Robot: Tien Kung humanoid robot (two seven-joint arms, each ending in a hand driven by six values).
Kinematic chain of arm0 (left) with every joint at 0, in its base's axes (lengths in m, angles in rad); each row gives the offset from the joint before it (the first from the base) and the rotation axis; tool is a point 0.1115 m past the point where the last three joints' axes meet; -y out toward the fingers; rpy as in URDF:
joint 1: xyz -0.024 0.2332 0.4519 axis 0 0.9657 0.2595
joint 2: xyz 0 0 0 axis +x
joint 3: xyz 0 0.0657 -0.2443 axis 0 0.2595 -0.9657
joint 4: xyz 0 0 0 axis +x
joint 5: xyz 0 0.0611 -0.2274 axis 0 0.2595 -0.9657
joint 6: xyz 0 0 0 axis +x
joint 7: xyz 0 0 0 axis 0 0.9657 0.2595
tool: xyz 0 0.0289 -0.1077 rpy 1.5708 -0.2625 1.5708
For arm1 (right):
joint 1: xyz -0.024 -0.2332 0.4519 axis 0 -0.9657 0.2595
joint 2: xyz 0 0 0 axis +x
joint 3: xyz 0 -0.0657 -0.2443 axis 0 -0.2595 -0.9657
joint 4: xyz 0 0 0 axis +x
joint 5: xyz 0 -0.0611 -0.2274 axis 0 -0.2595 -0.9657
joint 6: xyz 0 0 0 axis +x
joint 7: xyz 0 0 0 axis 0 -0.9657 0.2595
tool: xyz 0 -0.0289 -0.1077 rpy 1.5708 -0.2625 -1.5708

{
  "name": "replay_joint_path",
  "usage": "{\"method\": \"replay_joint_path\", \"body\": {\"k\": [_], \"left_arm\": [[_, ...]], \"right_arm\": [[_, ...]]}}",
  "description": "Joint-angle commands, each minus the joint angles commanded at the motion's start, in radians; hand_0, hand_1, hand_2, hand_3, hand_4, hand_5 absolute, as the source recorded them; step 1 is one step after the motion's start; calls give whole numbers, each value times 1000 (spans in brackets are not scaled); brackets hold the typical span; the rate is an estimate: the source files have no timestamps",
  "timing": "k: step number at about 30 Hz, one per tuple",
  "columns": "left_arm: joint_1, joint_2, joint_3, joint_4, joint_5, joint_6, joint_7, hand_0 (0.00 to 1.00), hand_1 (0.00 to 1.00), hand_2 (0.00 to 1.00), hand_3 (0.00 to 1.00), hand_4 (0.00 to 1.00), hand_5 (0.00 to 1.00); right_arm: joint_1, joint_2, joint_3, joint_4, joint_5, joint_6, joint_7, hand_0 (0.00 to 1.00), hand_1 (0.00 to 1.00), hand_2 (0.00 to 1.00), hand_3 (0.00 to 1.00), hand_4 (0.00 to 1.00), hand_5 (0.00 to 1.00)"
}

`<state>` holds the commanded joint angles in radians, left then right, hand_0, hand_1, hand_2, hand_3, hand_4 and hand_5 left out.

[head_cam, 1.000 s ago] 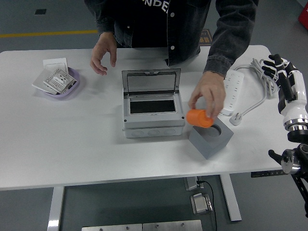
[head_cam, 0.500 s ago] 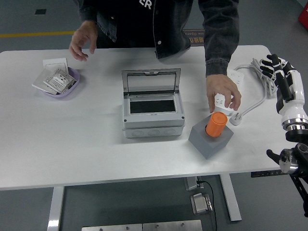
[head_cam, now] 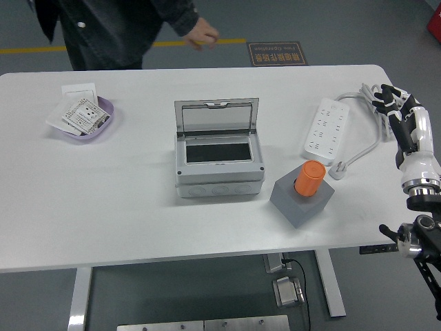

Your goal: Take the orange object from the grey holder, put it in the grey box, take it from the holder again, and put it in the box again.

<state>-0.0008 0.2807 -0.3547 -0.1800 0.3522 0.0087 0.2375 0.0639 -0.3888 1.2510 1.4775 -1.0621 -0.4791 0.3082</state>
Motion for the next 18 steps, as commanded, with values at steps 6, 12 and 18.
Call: {"method": "replay_joint_path", "body": {"k": [6,12,18], "left_arm": [[1,-3,-11,0,13,0,1,651,688,601,602,590,161],[1,-7,4,0,0,0,-1,651,688,601,602,590,162],[0,-8,20,0,-13,0,-3,651,688,601,602,590,163]], "right_arm": [[-12,-5,-54,9,-52,-41,32,657,589,499,658,808,378],[-15,3,-95,2,-37,-49,47,802,777,821,824,786,222],[-13,14,-132,-2,-21,-50,48,862,872,893,938,845,183]]}}
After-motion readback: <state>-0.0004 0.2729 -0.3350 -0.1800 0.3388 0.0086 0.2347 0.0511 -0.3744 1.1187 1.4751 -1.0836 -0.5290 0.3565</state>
